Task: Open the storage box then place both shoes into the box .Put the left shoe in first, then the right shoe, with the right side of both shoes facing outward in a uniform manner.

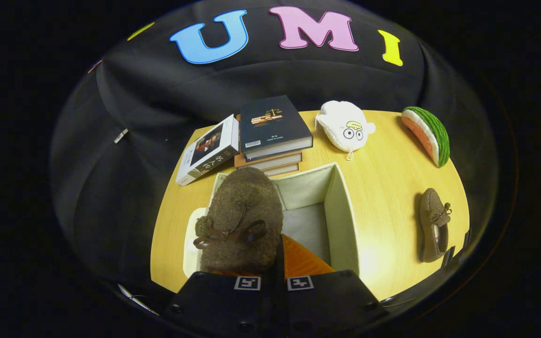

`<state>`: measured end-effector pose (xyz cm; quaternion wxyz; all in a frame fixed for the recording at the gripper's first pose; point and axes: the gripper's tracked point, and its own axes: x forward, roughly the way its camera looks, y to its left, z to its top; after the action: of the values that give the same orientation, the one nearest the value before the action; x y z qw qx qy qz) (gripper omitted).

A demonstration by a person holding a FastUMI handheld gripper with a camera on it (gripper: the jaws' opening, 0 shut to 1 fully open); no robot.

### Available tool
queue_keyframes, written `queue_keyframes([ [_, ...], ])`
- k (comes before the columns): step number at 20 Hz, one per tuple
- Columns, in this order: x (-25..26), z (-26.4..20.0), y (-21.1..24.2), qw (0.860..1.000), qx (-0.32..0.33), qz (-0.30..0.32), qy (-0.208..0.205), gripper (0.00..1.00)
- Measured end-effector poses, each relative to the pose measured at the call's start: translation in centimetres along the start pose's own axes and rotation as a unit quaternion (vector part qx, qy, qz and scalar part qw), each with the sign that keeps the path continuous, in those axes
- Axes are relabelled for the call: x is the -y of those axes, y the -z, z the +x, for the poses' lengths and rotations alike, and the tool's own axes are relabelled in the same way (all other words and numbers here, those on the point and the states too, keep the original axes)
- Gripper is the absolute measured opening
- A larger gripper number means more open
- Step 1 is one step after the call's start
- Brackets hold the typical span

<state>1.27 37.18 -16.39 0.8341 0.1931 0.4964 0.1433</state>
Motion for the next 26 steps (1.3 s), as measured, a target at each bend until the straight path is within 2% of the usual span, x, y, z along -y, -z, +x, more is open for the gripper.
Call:
queue_keyframes([
  [8, -1.0, 2.3, 0.8, 1.0, -0.008, -0.006, 0.01, 0.08],
  [11, -1.3, 2.4, 1.3, 1.0, -0.015, -0.01, -0.002, 0.14],
  [12, -1.4, 2.4, 1.4, 1.0, -0.016, -0.013, -0.005, 0.2],
  [14, -1.6, 2.4, 2.2, 0.999, -0.026, -0.024, -0.014, 0.37],
  [17, -1.9, 2.2, 3.5, 0.998, -0.037, -0.036, -0.031, 0.55],
  [21, -1.9, 1.8, 4.3, 0.996, -0.048, -0.044, -0.053, 0.68],
  [22, -2.0, 1.4, 4.3, 0.996, -0.047, -0.046, -0.061, 0.75],
  [26, -1.8, -0.4, 2.7, 0.996, -0.029, -0.035, -0.082, 0.8],
])
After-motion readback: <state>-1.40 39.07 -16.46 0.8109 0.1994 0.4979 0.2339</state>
